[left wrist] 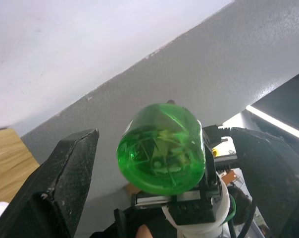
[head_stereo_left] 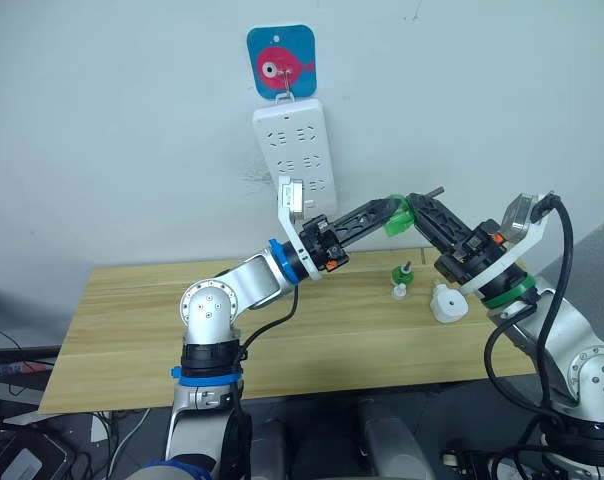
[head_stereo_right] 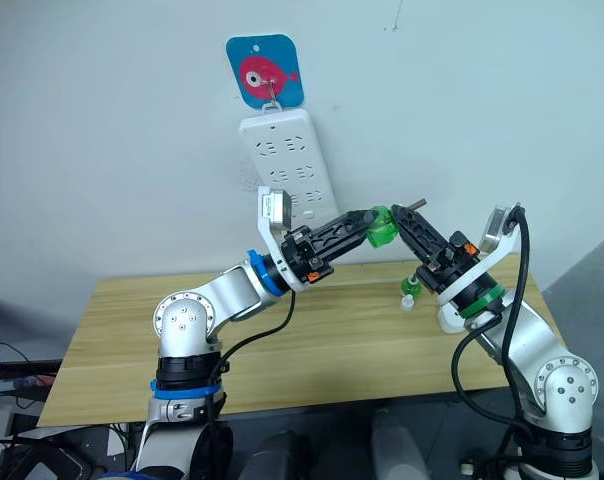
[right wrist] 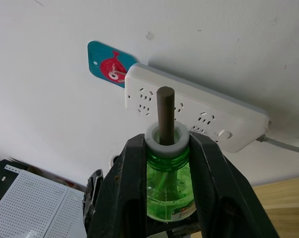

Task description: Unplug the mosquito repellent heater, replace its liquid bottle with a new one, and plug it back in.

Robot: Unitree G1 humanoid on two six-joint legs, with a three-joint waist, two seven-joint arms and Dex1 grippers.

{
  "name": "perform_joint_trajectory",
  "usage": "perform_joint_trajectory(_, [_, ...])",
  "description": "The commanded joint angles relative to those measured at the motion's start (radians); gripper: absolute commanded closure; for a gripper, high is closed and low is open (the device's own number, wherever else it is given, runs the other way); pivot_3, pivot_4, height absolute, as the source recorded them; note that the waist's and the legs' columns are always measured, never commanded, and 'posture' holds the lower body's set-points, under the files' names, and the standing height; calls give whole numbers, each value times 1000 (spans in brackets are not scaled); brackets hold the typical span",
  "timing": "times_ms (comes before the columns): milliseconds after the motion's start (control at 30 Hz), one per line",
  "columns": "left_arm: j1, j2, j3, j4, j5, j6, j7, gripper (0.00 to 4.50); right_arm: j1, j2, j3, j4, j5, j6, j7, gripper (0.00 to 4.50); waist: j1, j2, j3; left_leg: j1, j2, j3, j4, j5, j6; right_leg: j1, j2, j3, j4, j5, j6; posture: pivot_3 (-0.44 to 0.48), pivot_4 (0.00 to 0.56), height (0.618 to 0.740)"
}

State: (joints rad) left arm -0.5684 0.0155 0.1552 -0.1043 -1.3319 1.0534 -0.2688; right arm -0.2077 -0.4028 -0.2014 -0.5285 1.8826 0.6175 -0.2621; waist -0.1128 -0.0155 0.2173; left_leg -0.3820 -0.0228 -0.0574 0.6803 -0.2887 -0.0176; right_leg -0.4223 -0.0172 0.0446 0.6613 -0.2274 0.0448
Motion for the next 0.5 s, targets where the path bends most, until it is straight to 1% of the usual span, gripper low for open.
perform_joint_trajectory(33, [-23, -11, -11, -5, -20, -12, 0, 0, -2, -15, 1, -48, 12, -13, 20, 3689, 0, 0, 0, 0, 0, 0, 0, 0, 0, 0, 0, 0, 0, 0, 0, -206, 160, 740])
perform_joint_trajectory(233, [-23, -12, -10, 8, -58, 4, 4, 0, -3, -21, 9, -49, 14, -15, 31, 3689, 0, 0, 0, 0, 0, 2, 0, 0, 0, 0, 0, 0, 0, 0, 0, -212, 158, 740])
perform_joint_trajectory(333, [-18, -11, -7, 17, -78, 9, 10, 589, -6, -17, 16, -54, 18, -20, 31, 3689, 0, 0, 0, 0, 0, 2, 0, 0, 0, 0, 0, 0, 0, 0, 0, -214, 158, 740])
perform_joint_trajectory(500, [-7, -13, -14, 17, -104, 12, 22, 2069, -5, -17, 24, -66, 30, -28, 31, 3689, 0, 0, 0, 0, 0, 1, 0, 0, 0, 0, 0, 0, 0, 0, 0, -215, 156, 740])
